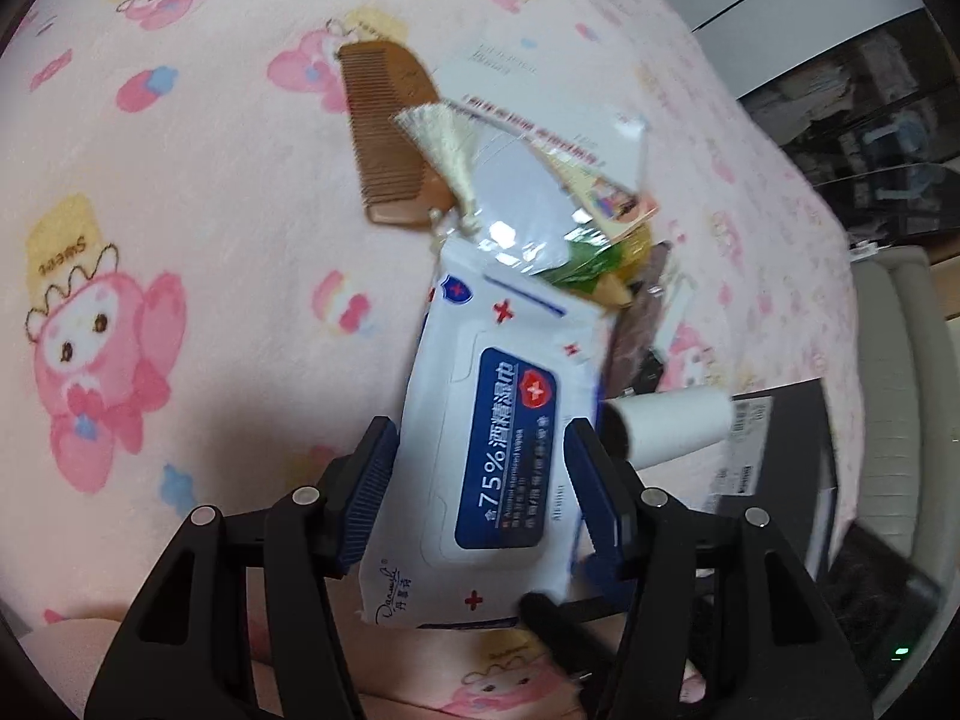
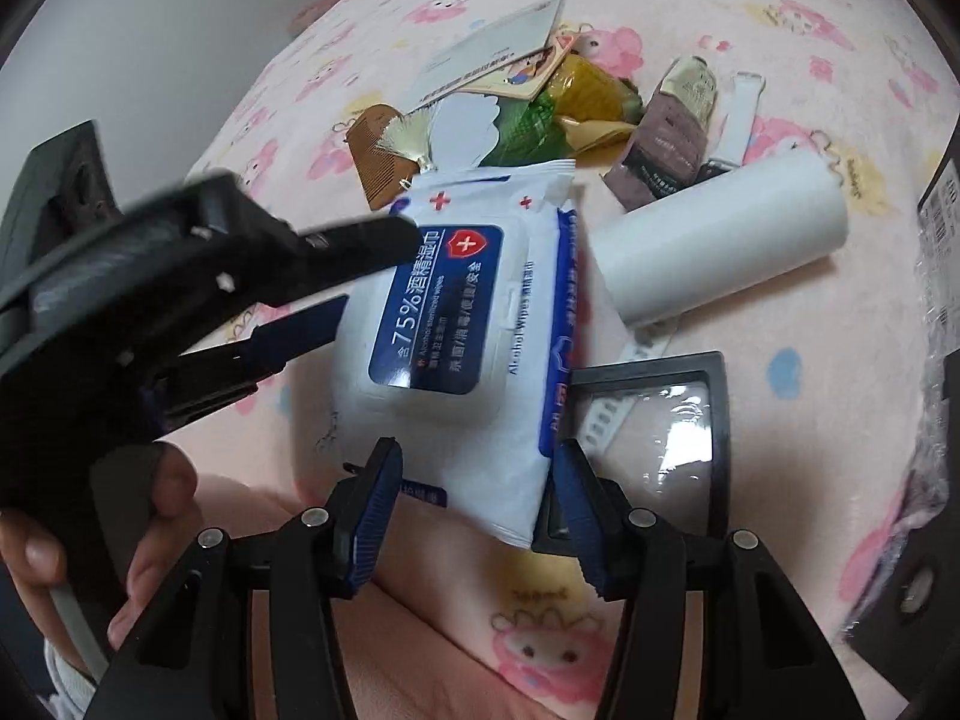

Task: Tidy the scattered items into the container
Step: 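Close the right gripper on the white alcohol wipes pack and lift it, then carry the wipes pack with the right gripper over the black box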

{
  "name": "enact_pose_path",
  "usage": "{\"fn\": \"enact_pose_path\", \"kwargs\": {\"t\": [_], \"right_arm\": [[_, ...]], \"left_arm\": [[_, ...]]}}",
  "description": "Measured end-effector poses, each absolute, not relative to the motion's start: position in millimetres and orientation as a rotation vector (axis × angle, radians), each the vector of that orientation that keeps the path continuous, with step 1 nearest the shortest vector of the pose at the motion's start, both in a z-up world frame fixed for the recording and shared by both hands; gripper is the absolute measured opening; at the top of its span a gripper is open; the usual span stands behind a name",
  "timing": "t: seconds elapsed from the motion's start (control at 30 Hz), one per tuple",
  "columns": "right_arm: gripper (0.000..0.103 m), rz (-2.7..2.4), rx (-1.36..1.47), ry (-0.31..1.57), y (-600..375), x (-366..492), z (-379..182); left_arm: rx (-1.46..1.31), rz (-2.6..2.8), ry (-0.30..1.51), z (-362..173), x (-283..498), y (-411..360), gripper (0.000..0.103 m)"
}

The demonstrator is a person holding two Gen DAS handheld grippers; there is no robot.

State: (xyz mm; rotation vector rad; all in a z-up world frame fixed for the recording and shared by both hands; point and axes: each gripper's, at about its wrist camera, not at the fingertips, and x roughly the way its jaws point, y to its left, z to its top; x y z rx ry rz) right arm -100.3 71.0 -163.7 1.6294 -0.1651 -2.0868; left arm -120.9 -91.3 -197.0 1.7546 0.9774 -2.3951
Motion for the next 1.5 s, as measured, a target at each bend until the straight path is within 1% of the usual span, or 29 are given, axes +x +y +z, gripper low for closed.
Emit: {"fn": "enact_pose_path", "kwargs": {"t": [0.07, 0.2, 0.23, 0.27, 0.3, 0.37, 0.4, 0.43, 0.47, 0.5, 0.53, 0.6, 0.83, 0.93, 1.03, 1.13, 1.27, 1.4, 1.5], "right_arm": [[0.050, -2.135, 1.625, -0.125, 71, -105, -162], [0.050, -2.133, 1.614, -0.135, 64, -118, -169], [0.050, -2.127, 1.609, -0.131, 61, -120, -172], [0.050, -2.121, 1.604, -0.128, 58, -123, -174], [0.050, -2.115, 1.597, -0.108, 55, -126, -175], [0.048, -2.102, 1.569, -0.063, 48, -128, -174], [0.047, -2.095, 1.553, -0.051, 46, -129, -173], [0.046, -2.097, 1.545, -0.047, 46, -129, -170], [0.044, -2.105, 1.539, -0.049, 47, -129, -167], [0.043, -2.113, 1.534, -0.051, 48, -129, -164], [0.043, -2.127, 1.529, -0.061, 51, -129, -160], [0.042, -2.150, 1.514, -0.063, 56, -126, -150], [0.041, -2.204, 1.405, -0.027, 74, -103, -96], [0.041, -2.240, 1.372, -0.040, 94, -97, -75], [0.041, -2.303, 1.313, -0.021, 120, -85, -54], [0.041, -2.368, 1.258, -0.035, 151, -73, -39], [0.041, -2.438, 1.204, -0.117, 203, -65, -26], [0.041, -2.487, 1.196, -0.207, 265, -65, -23], [0.041, -2.505, 1.242, -0.229, 300, -75, -29]], "left_arm": [[1.787, -2.359, 0.941, -203, -123, -90, 0.056], [1.813, -2.338, 0.913, -210, -128, -85, 0.056], [1.818, -2.336, 0.909, -211, -129, -83, 0.058], [1.827, -2.337, 0.908, -212, -130, -82, 0.063], [1.843, -2.346, 0.896, -213, -131, -79, 0.066], [1.860, -2.373, 0.860, -212, -133, -72, 0.068], [1.862, -2.392, 0.836, -211, -134, -68, 0.067], [1.850, -2.418, 0.834, -208, -132, -67, 0.065], [1.838, -2.444, 0.832, -205, -131, -66, 0.059], [1.826, -2.486, 0.840, -199, -129, -65, 0.058], [1.812, -2.527, 0.848, -194, -127, -63, 0.058], [1.785, -2.614, 0.918, -180, -118, -62, 0.058], [1.645, -2.818, 0.869, -116, -88, -52, 0.056], [1.644, -2.873, 0.875, -97, -90, -31, 0.056], [1.661, -2.917, 0.928, -80, -88, -8, 0.056], [1.699, -2.960, 0.887, -65, -93, 26, 0.056], [1.761, -3.012, 0.833, -54, -105, 76, 0.056], [1.867, -3.056, 0.740, -50, -120, 140, 0.056], [1.936, -3.047, 0.659, -53, -134, 183, 0.056]]}}
